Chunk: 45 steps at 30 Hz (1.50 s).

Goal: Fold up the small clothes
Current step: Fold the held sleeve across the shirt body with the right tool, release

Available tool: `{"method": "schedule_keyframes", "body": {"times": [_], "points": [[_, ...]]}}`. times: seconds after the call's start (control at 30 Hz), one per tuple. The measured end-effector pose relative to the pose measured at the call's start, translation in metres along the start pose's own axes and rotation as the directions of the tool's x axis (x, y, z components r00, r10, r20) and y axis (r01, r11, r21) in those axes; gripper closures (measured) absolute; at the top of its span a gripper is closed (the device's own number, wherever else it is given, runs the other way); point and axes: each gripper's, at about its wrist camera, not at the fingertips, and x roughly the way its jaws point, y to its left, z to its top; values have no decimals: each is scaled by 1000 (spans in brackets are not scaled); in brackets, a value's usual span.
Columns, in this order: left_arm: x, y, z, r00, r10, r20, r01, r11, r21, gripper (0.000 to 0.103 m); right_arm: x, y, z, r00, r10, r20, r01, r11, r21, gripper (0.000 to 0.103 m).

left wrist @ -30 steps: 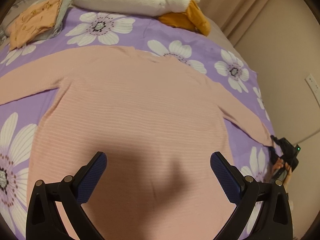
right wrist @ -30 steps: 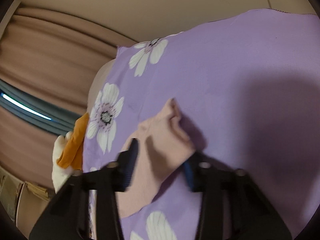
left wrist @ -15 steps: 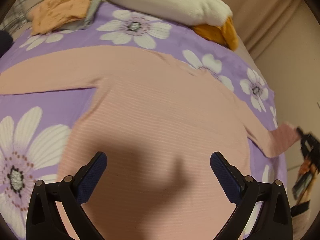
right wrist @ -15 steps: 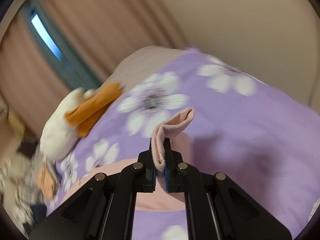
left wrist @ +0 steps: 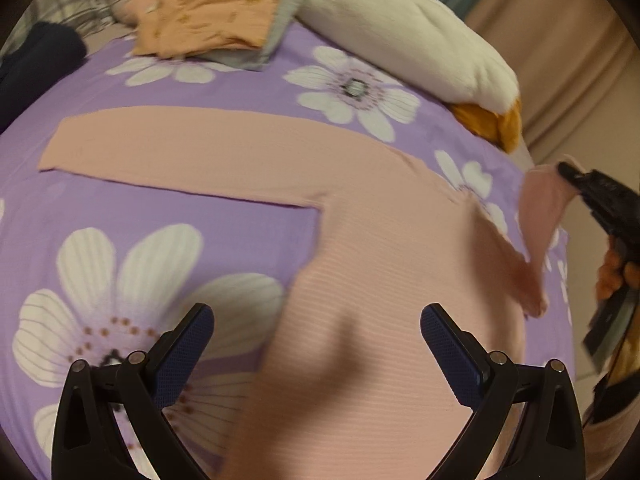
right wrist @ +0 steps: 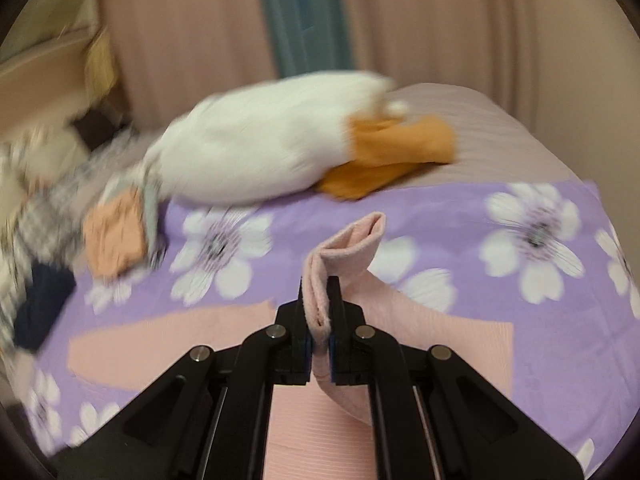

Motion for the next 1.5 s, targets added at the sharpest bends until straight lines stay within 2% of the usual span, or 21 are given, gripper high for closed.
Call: {"method": "schedule_keyframes", "body": {"times": [0.17,0.33,0.4,0.43,0.47,0.53,0.6,0.7,0.83,0.9,0.97,1.0,1.03,1.07,1.13,1.27,1.37,1.5], "points": [[3,19,5,1000,14,8,-14,999,-40,1,55,75,-39,994,-3,-110,-18,981,-192,96],[12,24,10,1000,17,-11,-17,998,-53,1,98,120,-85,977,-11,-215,-57,950,-308,92],[15,22,12,1000,7,-17,-8,999,-51,1,112,125,-99,961,23,-275,-111,946,-306,84],[17,20,14,1000,-4,-17,3,999,-50,1,118,127,-103,949,46,-311,-142,945,-294,64],[19,20,16,1000,-12,-17,11,999,-49,1,123,128,-108,933,82,-351,-182,948,-262,51],[24,11,23,999,-36,-25,35,998,-44,1,119,118,-108,914,166,-370,-251,948,-195,50],[26,3,29,997,-73,-18,72,997,-34,1,103,100,-99,914,238,-328,-297,944,-141,48],[32,-20,43,989,-150,-7,150,989,-3,1,71,51,-87,901,360,-242,-372,928,-6,37],[55,-62,59,955,-292,-47,294,955,32,1,43,-17,-93,927,341,-156,-323,938,130,36],[67,-79,63,942,-330,-68,333,942,40,1,35,-47,-102,938,316,-141,-287,938,196,39],[84,-96,67,919,-384,-85,388,920,44,8,25,-67,-113,941,314,-123,-278,929,242,40],[91,-103,68,915,-393,-90,398,916,44,20,19,-76,-120,944,310,-111,-273,925,263,41],[102,-108,70,916,-389,-101,395,917,46,28,15,-81,-126,946,307,-106,-269,923,274,41],[113,-112,72,918,-381,-107,388,921,43,31,12,-85,-131,948,300,-104,-261,923,284,41],[130,-111,74,936,-337,-102,342,939,35,32,6,-95,-141,951,290,-110,-247,923,297,41],[151,-92,71,959,-272,-81,271,962,-20,32,-3,-105,-158,953,276,-123,-232,929,290,41],[149,-76,71,950,-304,-69,301,952,-49,35,-8,-107,-163,958,254,-136,-212,941,265,40],[119,-53,77,941,-336,-32,332,939,-87,34,-12,-104,-167,955,263,-139,-219,938,270,39]]}}
